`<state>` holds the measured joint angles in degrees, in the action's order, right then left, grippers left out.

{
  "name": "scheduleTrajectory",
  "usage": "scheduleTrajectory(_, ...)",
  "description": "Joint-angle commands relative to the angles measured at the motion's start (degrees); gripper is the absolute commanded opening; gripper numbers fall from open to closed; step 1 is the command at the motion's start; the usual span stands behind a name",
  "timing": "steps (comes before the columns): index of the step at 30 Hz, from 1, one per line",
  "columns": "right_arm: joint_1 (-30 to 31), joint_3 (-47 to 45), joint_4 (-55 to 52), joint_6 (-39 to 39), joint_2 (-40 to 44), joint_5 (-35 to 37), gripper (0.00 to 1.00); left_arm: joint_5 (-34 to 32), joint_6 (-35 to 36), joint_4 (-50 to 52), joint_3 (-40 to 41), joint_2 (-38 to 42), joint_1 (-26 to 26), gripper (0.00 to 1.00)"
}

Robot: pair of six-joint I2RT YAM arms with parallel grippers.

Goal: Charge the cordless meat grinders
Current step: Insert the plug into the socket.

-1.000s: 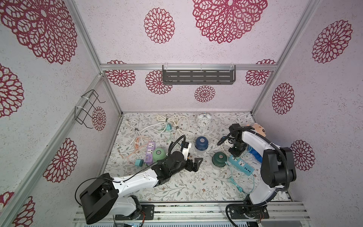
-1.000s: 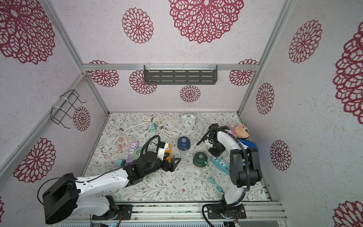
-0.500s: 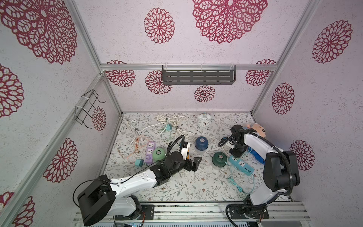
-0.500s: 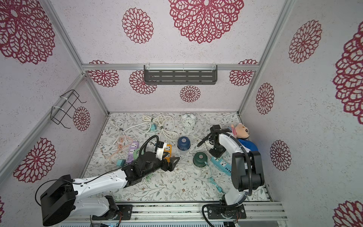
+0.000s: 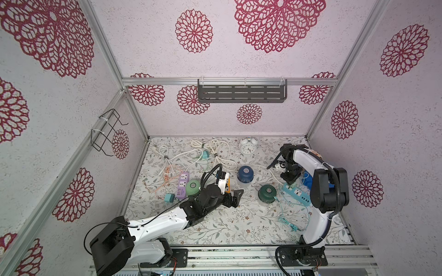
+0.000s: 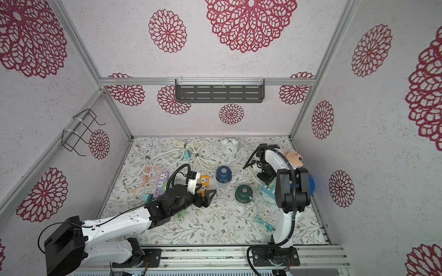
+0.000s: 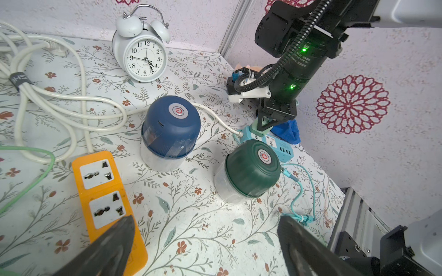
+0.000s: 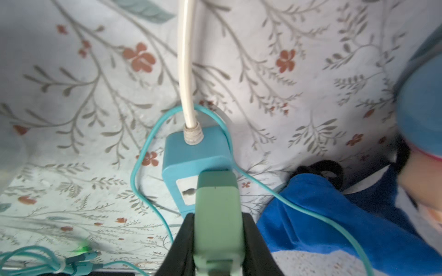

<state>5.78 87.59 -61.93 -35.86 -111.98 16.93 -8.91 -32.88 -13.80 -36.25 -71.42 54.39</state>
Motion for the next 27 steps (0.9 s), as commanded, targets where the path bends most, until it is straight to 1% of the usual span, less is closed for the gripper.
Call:
scheduleTrajectory(1, -1.21, 3.46, 9.52, 3.0, -5.8, 2.96, 0.0, -2.15, -0.61, 1.79, -0.39, 0.93, 0.63, 0.97)
scheduleTrajectory(7, -2.05, 13.32, 10.49, 6.1, -12.1, 2.42, 0.0, -2.65, -2.09, 3.81, -1.86, 0.16, 0.63, 0.97)
scheduleTrajectory(11, -2.22, 19.2, 10.7, 7.92, -15.16, -0.8, 0.0, -2.81, -2.76, 4.74, -3.26, -1.14, 0.59, 0.97)
scheduleTrajectory(16, -2.11, 21.96, 10.56, 10.08, -18.32, -3.41, 0.0, -2.61, -3.58, 5.56, -5.27, -3.29, 0.8, 0.98)
scheduleTrajectory(17, -2.14, 21.77, 10.69, 10.44, -18.59, -4.09, 0.02, -2.68, -3.76, 5.69, -5.7, -3.69, 0.89, 0.98)
scheduleTrajectory(18, -2.09, 21.49, 10.85, 10.83, -18.69, -4.35, 0.11, -2.77, -3.89, 5.64, -5.97, -4.02, 1.02, 0.98)
scheduleTrajectory(19, -2.13, 21.33, 11.17, 11.66, -18.7, -4.14, 0.23, -2.95, -3.96, 5.65, -6.32, -4.46, 1.21, 0.98)
scheduleTrajectory(20, -2.09, 21.3, 11.1, 12.13, -18.8, -4.43, 0.32, -3.19, -4.01, 5.69, -6.75, -4.88, 1.36, 0.98)
scheduleTrajectory(21, -2.09, 21.14, 11.13, 12.36, -18.64, -5.1, 0.55, -3.35, -4.03, 5.63, -7.26, -5.24, 1.48, 0.97)
scheduleTrajectory(22, -2.1, 21.04, 11.21, 12.47, -18.38, -5.77, 0.98, -3.53, -4.01, 5.86, -7.79, -5.62, 1.73, 0.98)
scheduleTrajectory(27, -1.93, 20.64, 11.77, 13.23, -16.14, -7.82, 0.99, -4.77, -3.85, 7.44, -10.34, -7.12, 2.83, 0.97)
